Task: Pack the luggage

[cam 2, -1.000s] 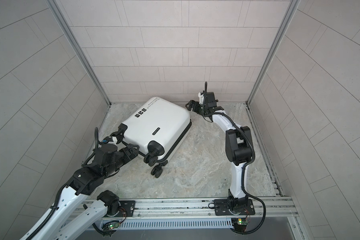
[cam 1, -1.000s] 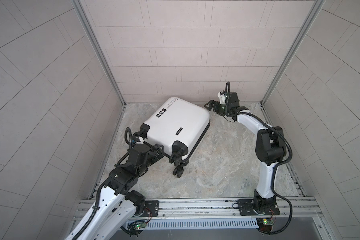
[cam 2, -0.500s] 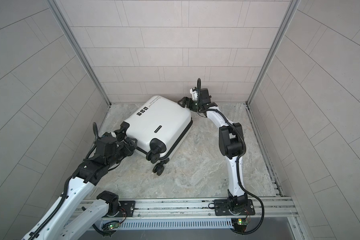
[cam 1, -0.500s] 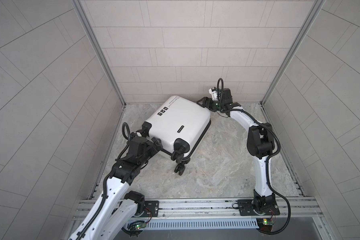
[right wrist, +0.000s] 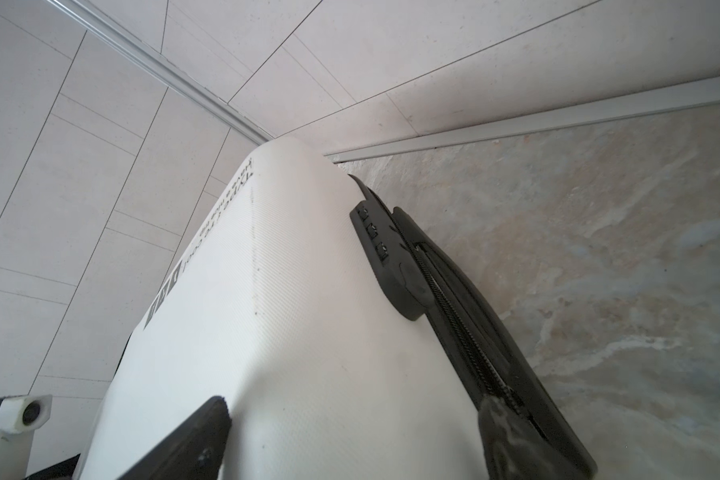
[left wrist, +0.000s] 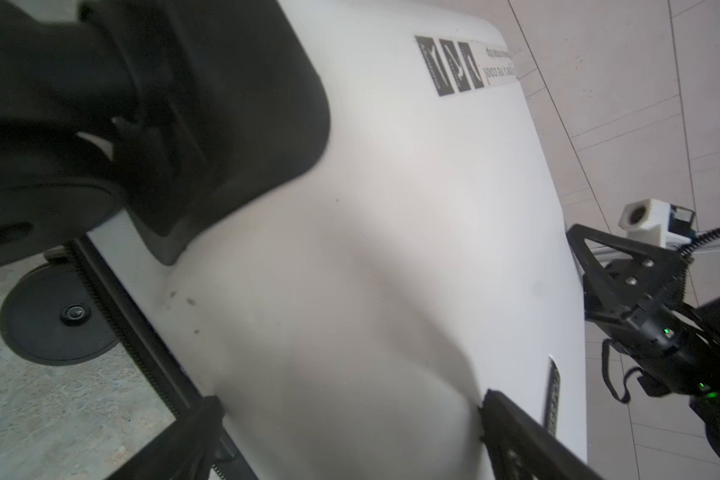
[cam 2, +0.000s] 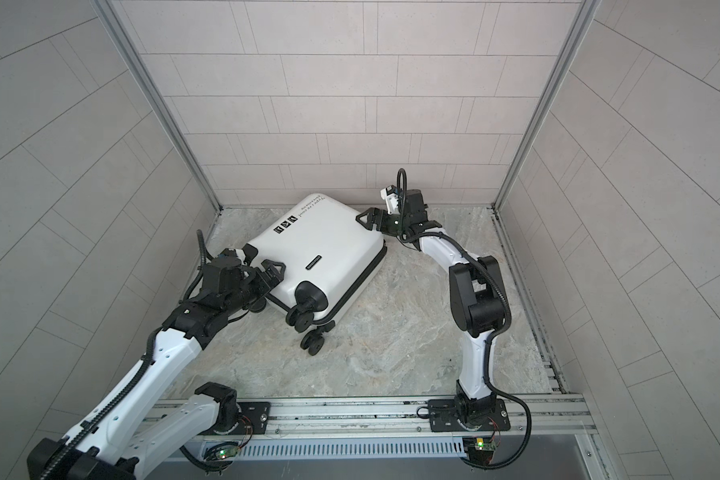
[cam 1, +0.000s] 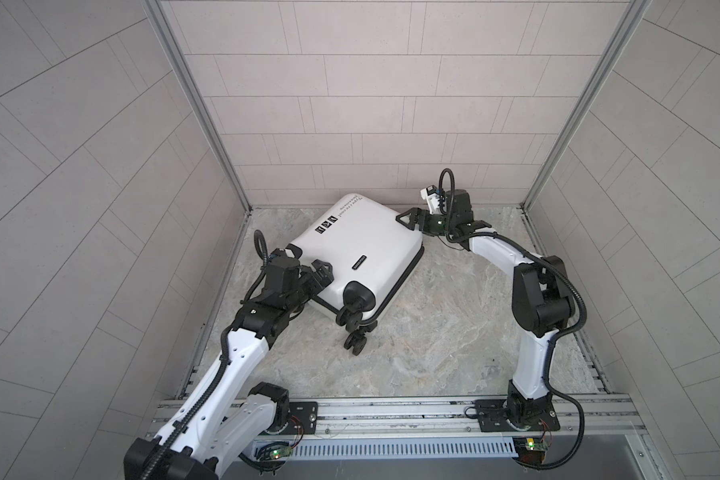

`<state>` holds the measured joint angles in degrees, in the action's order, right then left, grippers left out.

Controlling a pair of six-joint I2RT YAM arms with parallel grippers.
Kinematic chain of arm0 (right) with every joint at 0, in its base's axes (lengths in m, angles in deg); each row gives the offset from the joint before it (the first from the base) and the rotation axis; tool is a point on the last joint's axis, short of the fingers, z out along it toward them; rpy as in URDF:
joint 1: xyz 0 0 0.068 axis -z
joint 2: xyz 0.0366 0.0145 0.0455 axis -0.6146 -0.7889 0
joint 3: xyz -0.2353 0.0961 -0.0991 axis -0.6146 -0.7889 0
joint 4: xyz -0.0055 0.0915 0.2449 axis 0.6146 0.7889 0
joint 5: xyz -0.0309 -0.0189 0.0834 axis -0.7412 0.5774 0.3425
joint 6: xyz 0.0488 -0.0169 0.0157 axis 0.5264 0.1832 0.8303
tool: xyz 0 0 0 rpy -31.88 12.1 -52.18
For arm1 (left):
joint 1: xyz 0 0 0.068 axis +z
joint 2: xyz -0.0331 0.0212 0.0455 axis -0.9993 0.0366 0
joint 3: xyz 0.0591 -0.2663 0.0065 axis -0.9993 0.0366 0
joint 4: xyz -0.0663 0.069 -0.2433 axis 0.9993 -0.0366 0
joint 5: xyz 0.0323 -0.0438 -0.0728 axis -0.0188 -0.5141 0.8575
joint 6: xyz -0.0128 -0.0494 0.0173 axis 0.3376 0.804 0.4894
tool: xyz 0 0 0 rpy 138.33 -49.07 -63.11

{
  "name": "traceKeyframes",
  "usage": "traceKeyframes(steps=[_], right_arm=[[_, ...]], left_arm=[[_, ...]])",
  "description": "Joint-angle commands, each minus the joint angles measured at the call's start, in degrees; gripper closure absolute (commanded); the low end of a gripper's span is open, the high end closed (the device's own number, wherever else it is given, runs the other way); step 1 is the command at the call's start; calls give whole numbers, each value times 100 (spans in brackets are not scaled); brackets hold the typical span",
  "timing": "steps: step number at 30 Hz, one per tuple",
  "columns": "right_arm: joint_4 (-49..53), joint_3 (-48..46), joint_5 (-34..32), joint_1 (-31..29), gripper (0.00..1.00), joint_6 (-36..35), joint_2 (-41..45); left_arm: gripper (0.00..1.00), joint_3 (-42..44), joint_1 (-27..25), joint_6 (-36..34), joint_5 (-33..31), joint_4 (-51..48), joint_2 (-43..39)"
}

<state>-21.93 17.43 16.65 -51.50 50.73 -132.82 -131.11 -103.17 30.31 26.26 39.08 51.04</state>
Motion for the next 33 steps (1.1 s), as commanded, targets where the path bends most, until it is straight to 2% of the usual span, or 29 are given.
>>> traceKeyframes(steps=[1,7,12,17,23,29,33], right_arm=[[240,-524,160,-171,5,-32,369],[99,-1526,-25,-349,5,-37,1305],[267,-2483,-512,-586,5,-195,2283],[436,-3476,-1068,-745,5,-188,3341],[1040,-4344,-1667,-845,3,-178,4557],[2084,-4504,-2208,-856,1,-274,5322],[2923,-4243,-2901,-826,0,-485,5635]], left_arm=[[0,-249,72,-227,217,129,66],[0,-415,126,-514,539,-34,345],[0,-687,138,-797,760,-171,815],[1,-1097,138,-1229,926,-106,1462],[2,-1865,137,-1512,1480,142,2518],[6,-2699,128,-1475,2283,554,3666],[9,-3181,127,-1466,2380,505,3969]])
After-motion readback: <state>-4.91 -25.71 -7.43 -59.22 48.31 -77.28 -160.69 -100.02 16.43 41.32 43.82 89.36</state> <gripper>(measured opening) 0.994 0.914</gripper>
